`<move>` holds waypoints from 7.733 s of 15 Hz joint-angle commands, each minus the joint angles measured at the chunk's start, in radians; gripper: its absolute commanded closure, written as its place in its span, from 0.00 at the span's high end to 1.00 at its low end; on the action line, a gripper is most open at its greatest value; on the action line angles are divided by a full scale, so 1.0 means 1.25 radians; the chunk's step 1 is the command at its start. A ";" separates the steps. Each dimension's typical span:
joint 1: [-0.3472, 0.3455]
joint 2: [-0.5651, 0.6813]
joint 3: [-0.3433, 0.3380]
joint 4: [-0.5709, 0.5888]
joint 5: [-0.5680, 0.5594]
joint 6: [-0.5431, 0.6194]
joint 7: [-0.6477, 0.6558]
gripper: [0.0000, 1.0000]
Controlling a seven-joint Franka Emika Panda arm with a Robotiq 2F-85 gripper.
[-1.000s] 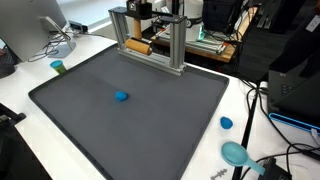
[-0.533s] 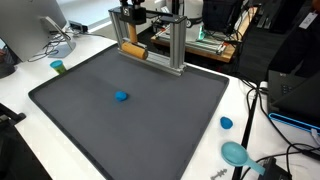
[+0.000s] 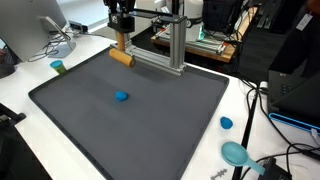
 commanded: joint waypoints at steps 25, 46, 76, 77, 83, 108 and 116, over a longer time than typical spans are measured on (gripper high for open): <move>0.008 0.307 -0.026 0.178 0.124 0.120 0.025 0.22; 0.013 0.392 -0.042 0.214 0.119 0.142 0.056 0.22; 0.006 0.511 -0.060 0.333 0.120 -0.021 0.067 0.22; 0.005 0.513 -0.059 0.335 0.122 -0.023 0.068 0.22; 0.018 0.525 -0.067 0.348 0.108 -0.033 0.105 0.22; 0.054 0.533 -0.106 0.346 0.044 0.155 0.206 0.22; 0.039 0.506 -0.101 0.318 0.089 0.288 0.189 0.22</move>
